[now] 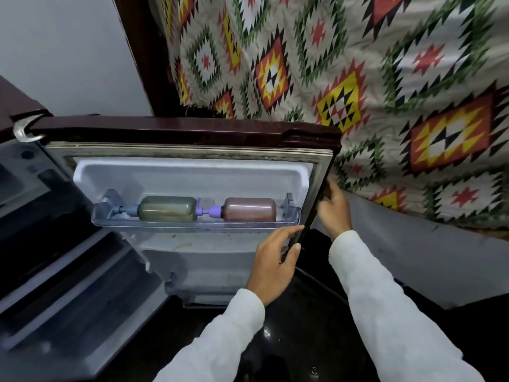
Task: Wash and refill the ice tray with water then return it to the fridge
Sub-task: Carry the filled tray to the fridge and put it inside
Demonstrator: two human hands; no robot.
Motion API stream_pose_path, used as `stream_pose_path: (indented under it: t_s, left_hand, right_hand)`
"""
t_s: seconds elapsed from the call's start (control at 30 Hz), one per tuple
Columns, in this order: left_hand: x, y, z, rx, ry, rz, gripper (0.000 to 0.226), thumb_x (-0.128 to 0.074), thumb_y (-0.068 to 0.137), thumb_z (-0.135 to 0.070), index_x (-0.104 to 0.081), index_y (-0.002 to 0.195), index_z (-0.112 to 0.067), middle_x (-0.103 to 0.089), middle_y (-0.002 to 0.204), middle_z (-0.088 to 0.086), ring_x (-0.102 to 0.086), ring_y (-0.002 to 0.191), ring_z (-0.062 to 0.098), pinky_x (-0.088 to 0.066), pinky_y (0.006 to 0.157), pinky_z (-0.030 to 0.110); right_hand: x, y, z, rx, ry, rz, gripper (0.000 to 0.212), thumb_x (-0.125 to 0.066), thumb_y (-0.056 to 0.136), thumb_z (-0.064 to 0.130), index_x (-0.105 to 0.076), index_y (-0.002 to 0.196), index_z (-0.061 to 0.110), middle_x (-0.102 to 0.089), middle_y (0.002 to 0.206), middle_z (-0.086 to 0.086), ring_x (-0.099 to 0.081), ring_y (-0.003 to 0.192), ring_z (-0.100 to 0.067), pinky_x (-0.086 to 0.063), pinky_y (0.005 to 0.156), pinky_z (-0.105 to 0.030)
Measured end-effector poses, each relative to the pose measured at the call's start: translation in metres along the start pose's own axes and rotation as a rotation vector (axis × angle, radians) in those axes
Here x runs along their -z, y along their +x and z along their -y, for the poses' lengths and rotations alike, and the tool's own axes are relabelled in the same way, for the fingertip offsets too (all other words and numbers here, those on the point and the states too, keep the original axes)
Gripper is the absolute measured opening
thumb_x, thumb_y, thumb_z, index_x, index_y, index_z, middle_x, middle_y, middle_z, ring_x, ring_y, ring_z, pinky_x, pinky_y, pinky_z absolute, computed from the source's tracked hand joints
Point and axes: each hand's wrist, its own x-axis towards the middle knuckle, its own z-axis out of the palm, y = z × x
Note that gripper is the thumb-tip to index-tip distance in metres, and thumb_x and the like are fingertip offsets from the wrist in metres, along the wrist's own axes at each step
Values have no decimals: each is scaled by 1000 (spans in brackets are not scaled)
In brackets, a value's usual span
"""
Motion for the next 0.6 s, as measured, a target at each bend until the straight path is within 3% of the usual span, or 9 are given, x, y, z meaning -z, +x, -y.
stream_pose_path:
  t_s: [0.13, 0.23, 0.4, 0.5, 0.6]
  left_hand:
    - [-9, -11, -1, 6, 14, 17, 39, -56, 100, -14, -58, 138, -24, -59, 136, -15, -50, 127, -5, -46, 108, 27]
    - [-17, -24, -4, 9, 8, 51, 44, -56, 100, -15, -53, 143, -26, -54, 144, -15, -44, 133, -8, -40, 113, 23]
    - [-26, -47, -5, 79, -64, 63, 53, -52, 101, -14, -41, 150, -32, -46, 151, -17, -40, 140, -3, -37, 117, 28]
    - [-24, -63, -11, 114, -131, 92, 58, -50, 101, -7, -36, 151, -35, -45, 152, -16, -39, 140, -4, -36, 112, 16]
    - [-18, -79, -16, 145, -206, 105, 59, -49, 101, -2, -38, 150, -31, -49, 149, -13, -41, 138, -6, -36, 103, 6]
  right_hand:
    - [3, -11, -8, 6, 59, -19, 71, -39, 85, -13, -46, 148, 21, -51, 147, 2, -45, 137, -14, -39, 115, -36]
    - [7, -28, -12, 9, 80, -15, 73, -38, 85, -16, -46, 148, 20, -50, 146, 5, -44, 137, -11, -41, 105, -21]
    - [15, -62, -19, 20, 118, 4, 76, -34, 84, -19, -46, 148, 19, -51, 147, 3, -46, 136, -11, -42, 112, -31]
    - [17, -85, -21, 15, 118, -8, 76, -34, 84, -20, -46, 148, 18, -51, 147, 1, -47, 135, -12, -43, 112, -31]
    - [18, -114, -20, 9, 109, -24, 77, -33, 83, -22, -47, 147, 19, -51, 147, 1, -47, 134, -9, -45, 100, -12]
